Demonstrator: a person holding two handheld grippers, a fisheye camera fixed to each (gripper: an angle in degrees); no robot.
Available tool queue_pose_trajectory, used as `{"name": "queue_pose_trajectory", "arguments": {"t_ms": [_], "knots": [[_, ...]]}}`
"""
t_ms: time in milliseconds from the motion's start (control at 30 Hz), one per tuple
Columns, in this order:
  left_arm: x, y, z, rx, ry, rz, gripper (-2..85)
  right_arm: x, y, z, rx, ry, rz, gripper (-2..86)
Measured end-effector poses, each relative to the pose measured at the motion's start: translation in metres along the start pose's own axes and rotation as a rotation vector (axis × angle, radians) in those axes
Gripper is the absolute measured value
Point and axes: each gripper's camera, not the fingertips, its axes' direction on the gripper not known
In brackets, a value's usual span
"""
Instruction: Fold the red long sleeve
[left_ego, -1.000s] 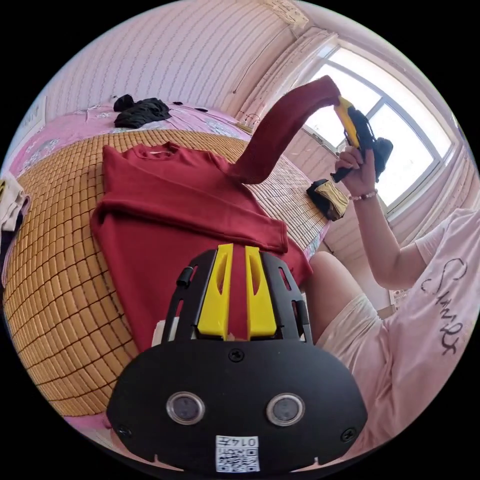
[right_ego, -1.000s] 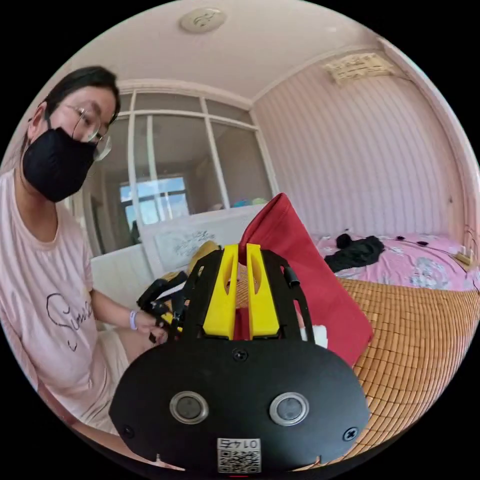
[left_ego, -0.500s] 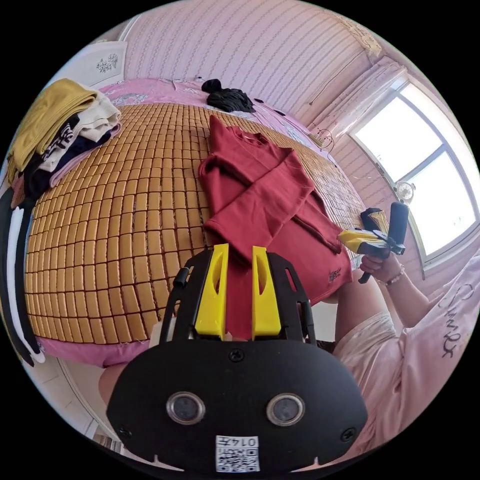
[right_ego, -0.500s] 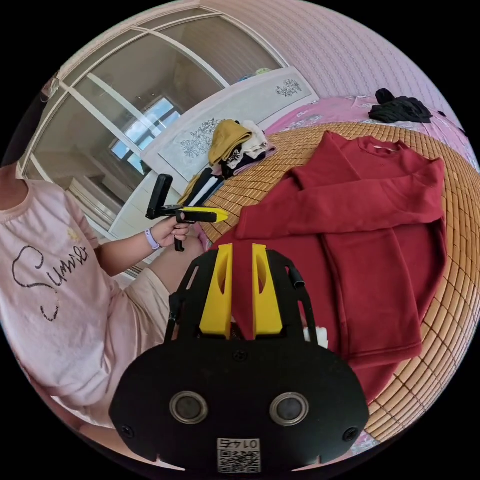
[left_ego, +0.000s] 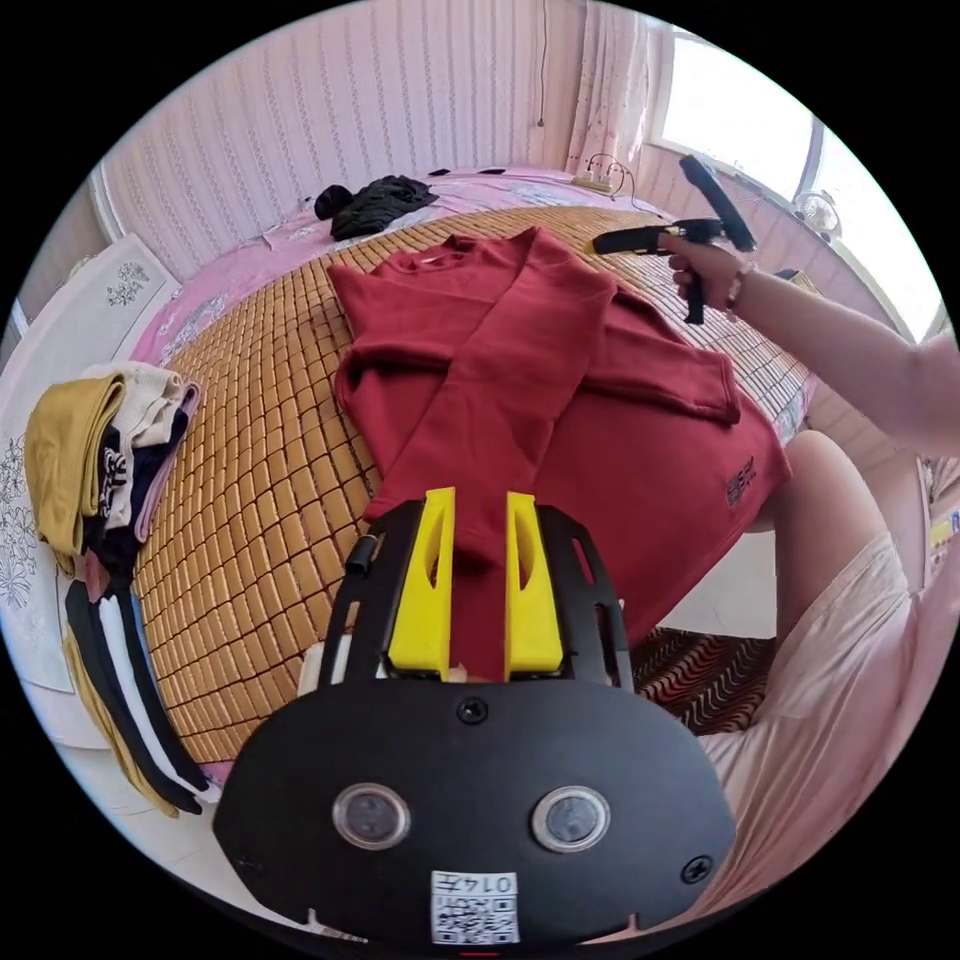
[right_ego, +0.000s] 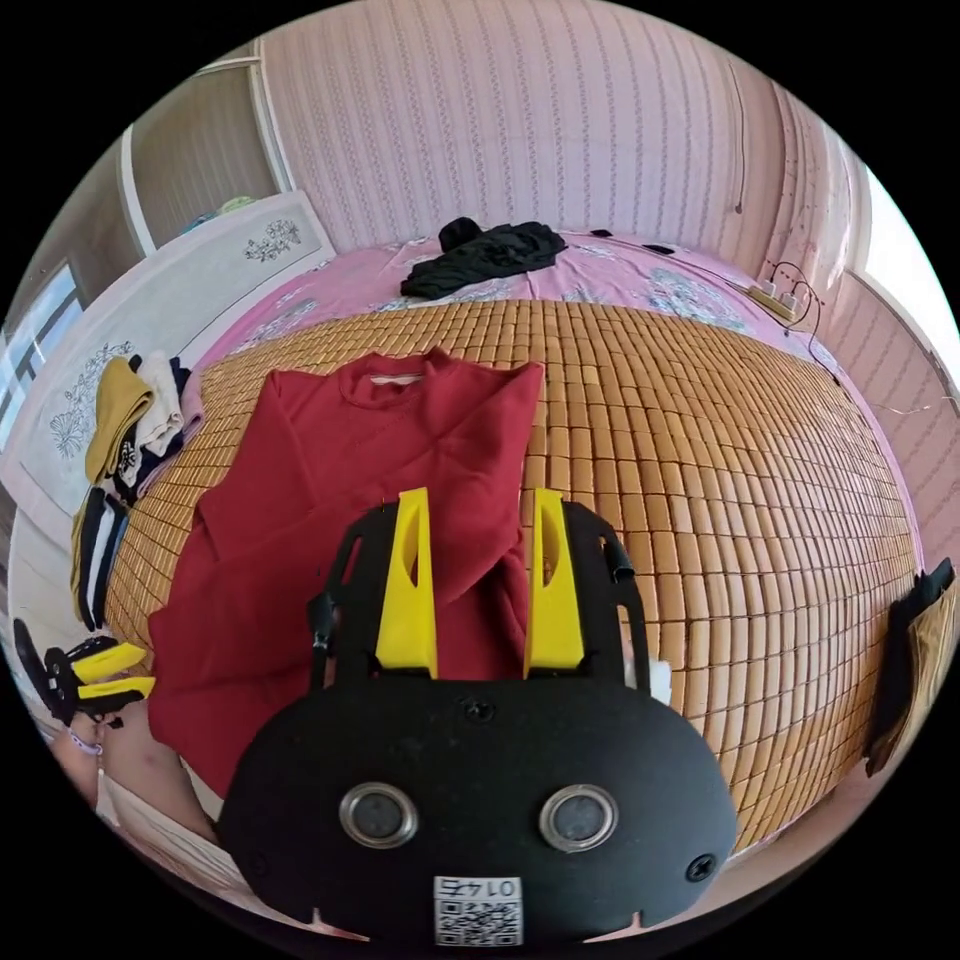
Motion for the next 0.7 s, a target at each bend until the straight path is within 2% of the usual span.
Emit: {"name": "queue_pose_trajectory", "arguments": {"t_ms": [100,233,300,367,467,567,600,700], "knots": [[0.01,0.0,0.023,-0.133,0.021,0.038,8.1,0.018,-0.012,0.04,-0.191,-0.041,0.019,10.6],[0.015,0.003,0.026,-0.125,-0.075,0.078,3.0,0.044,-0.017,0.035,-0.128,-0.153,0.054,6.0],[0.017,-0.003,0.016,-0.119,-0.079,0.076,1.3,0.067,-0.018,0.029,-0.088,-0.258,0.152,5.2],[0.021,-0.007,0.0,-0.04,-0.091,0.1,0.9,0.102,-0.016,0.027,-0.032,-0.36,0.303,4.5],[0.025,-0.013,-0.006,-0.001,-0.106,0.158,1.9,0.13,-0.012,0.036,-0.023,-0.359,0.39,4.2],[0.003,-0.011,0.012,-0.126,0.033,0.094,5.3,0.141,-0.019,0.037,-0.04,-0.246,0.383,4.6],[-0.008,-0.01,0.009,-0.126,0.104,0.055,6.0,0.143,-0.022,0.036,-0.04,-0.241,0.373,4.9],[-0.034,-0.011,-0.017,-0.019,0.152,0.026,6.4,0.15,-0.039,0.03,-0.017,-0.254,0.274,6.7]]}}
